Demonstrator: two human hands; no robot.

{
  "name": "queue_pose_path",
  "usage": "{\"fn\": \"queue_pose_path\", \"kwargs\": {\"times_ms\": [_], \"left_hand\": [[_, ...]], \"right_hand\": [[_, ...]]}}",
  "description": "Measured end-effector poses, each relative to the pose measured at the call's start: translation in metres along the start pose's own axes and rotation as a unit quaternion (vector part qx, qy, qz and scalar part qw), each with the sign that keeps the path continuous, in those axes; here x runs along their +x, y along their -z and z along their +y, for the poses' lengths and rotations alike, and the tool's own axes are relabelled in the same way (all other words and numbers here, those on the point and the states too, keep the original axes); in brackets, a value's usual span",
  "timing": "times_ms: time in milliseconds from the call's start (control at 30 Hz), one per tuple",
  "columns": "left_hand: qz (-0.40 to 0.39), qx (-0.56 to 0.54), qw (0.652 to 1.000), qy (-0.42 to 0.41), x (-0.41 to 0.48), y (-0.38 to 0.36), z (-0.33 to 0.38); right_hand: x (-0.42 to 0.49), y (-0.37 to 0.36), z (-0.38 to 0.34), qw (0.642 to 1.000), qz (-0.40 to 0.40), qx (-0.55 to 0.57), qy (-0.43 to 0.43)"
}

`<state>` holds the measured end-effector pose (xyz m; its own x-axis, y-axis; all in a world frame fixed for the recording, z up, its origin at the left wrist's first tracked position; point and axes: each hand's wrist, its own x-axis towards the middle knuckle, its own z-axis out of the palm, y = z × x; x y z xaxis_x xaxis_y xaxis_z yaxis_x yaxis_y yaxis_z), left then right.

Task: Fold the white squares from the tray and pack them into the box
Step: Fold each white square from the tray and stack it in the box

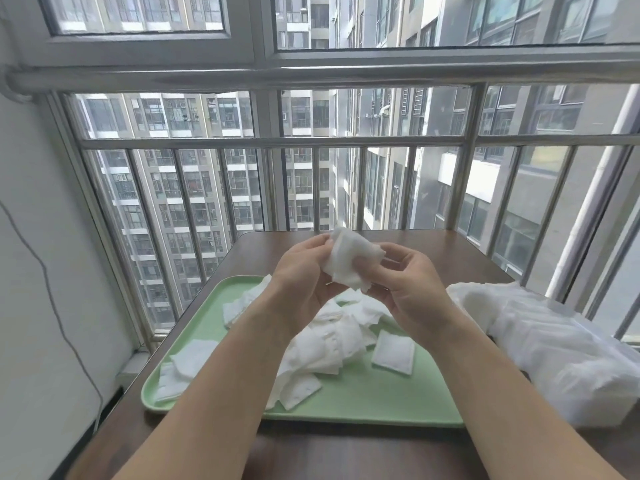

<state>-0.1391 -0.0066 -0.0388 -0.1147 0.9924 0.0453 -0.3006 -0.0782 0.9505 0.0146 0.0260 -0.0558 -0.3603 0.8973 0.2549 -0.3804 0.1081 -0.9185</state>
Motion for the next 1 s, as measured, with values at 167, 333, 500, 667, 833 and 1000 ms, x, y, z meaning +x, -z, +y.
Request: {"fn": "queue_pose_path", "kwargs": {"times_ms": [167, 333, 500, 667, 833, 1000], "left_hand": [[-0.033, -0.008, 0.999, -0.002, -0.001, -0.003, -0.002], [-0.099, 0.056, 0.993, -0.021, -0.002, -0.004, -0.007], [-0.020, 0.053, 0.998, -0.023, -0.003, -0.002, -0.007], [0.066, 0.055, 0.996, -0.017, -0.001, 0.005, 0.002], [0.054, 0.074, 0.996, -0.021, -0.002, 0.009, 0.001], [0.048, 0.070, 0.996, -0.023, -0.003, 0.008, 0.000]], "right_hand": [[0.002, -0.001, 0.003, 0.999, 0.039, -0.005, 0.000], [-0.004, -0.008, 0.004, 0.996, 0.079, -0.045, -0.016], [0.000, -0.005, 0.005, 0.934, 0.226, -0.271, 0.053], [-0.002, 0.011, -0.014, 0.828, 0.109, -0.550, -0.017], [-0.016, 0.000, -0.028, 0.672, -0.045, -0.721, -0.164], [-0.025, -0.007, -0.020, 0.602, -0.097, -0.768, -0.196]]}}
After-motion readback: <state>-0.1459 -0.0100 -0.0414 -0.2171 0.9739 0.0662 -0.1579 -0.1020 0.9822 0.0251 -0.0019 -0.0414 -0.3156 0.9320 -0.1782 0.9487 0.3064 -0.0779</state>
